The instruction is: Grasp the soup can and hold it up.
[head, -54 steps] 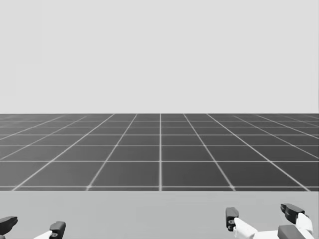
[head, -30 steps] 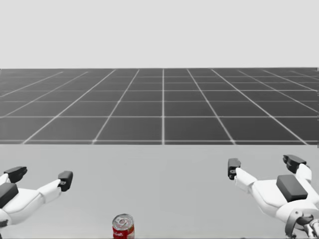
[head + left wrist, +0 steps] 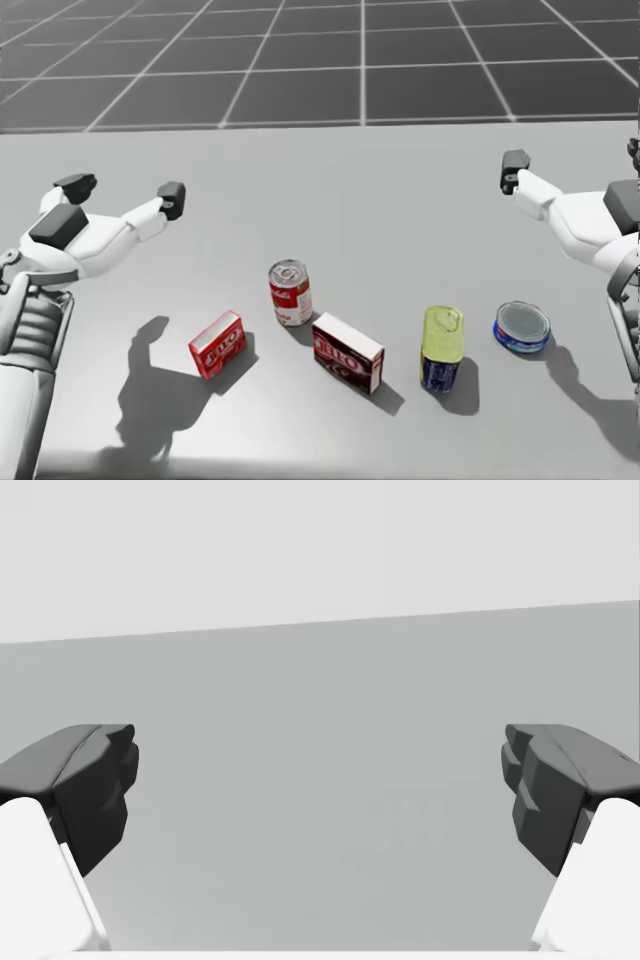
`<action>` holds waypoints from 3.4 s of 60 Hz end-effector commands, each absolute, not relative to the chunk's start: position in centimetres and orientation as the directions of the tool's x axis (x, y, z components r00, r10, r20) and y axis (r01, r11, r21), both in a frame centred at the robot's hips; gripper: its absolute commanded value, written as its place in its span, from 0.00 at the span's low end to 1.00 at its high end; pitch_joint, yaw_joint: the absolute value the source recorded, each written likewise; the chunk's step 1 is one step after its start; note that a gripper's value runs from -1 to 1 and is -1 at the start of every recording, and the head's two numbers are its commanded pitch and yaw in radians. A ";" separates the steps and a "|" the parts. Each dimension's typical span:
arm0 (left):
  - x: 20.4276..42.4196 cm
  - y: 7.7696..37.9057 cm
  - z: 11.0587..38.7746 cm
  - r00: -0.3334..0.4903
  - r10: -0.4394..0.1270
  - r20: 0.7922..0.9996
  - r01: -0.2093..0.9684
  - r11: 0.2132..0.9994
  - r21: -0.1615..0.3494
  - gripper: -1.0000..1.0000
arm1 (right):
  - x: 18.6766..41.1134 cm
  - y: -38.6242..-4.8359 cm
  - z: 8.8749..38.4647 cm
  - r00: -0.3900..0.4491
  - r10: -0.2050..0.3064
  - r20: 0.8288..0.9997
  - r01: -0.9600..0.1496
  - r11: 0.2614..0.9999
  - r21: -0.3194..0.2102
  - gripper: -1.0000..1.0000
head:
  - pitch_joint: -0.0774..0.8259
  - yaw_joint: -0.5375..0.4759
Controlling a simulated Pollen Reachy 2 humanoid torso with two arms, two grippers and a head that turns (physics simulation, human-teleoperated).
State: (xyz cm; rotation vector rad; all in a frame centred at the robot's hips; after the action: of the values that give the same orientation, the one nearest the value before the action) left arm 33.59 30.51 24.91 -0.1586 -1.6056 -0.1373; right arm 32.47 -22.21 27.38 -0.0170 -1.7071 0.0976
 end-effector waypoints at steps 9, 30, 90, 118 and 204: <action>33.3 30.3 25.1 -0.044 0.013 0.999 0.202 0.979 -0.004 0.00 | 32.4 -22.1 27.3 -0.134 0.076 0.988 -0.052 0.995 -0.084 0.00 | 0.77 0.67; 30.0 28.1 27.0 0.091 -0.042 0.995 0.341 0.940 0.008 0.00 | 32.7 -22.0 26.9 -0.120 0.081 0.989 -0.051 0.995 -0.088 0.00 | 0.78 0.67; 33.1 20.8 21.4 0.377 -0.273 0.885 0.680 0.730 -0.065 0.00 | 32.7 -22.6 27.2 -0.129 0.059 0.990 -0.050 0.997 -0.066 0.00 | 0.76 0.68; 36.3 17.2 18.8 0.384 -0.315 0.868 0.671 0.741 -0.028 0.00 | 32.5 -22.9 27.9 -0.145 0.045 0.988 -0.049 0.997 -0.052 0.00 | 0.76 0.65; 33.2 19.0 31.8 0.148 -0.217 0.965 0.648 0.758 0.071 1.00 | 31.9 -23.4 28.1 -0.143 0.073 0.987 -0.105 0.991 -0.088 0.00 | 0.39 0.66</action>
State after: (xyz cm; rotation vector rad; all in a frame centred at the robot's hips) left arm 33.54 18.65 25.25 -0.4067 -1.1139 -0.6440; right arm 31.99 -23.41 28.11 0.0235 -1.7138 0.1326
